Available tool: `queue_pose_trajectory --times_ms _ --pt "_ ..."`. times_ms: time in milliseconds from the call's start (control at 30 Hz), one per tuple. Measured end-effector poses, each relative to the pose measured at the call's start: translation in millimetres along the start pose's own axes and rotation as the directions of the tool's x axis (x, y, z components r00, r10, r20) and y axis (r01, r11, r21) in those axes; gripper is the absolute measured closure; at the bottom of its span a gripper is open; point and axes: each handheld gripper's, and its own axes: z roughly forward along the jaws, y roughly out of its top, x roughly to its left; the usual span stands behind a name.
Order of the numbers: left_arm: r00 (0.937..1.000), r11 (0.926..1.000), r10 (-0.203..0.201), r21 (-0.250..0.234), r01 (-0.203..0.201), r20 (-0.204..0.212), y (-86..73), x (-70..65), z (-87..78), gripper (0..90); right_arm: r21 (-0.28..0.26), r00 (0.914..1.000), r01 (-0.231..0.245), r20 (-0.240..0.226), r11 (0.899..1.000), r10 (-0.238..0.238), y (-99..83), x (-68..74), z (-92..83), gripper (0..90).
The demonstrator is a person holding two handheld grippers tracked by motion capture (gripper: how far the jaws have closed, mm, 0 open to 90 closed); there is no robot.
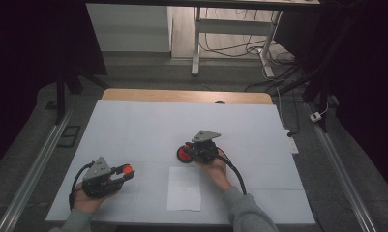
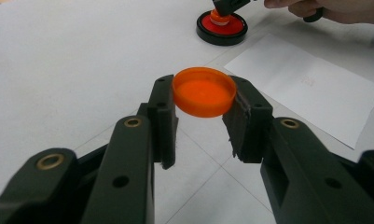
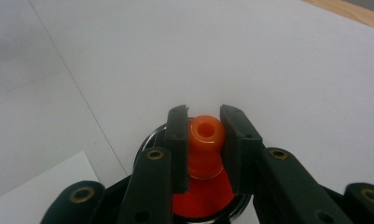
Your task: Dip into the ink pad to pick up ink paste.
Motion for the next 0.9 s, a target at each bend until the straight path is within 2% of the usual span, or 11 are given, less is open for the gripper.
queue_pose_trajectory --times_ms 800,867,900 --pt "1.0000 1.0000 -0.003 -0.005 0.003 -0.003 0.0 1.1 -0.8 64.8 -0.002 1.0000 -0.007 -0.002 1.000 0.007 0.1 -0.2 -0.3 72.6" --pt "1.0000 1.0000 -0.005 -0.008 0.005 -0.006 0.0 1.2 -1.2 64.7 -0.006 0.9999 -0.013 -0.001 1.000 0.013 0.7 -1.0 -1.4 72.5" --pt "1.0000 1.0000 -0.005 -0.007 0.005 -0.004 0.0 1.5 -1.4 64.8 -0.029 0.9998 -0.020 0.004 0.999 0.020 1.4 -1.8 -4.4 72.5"
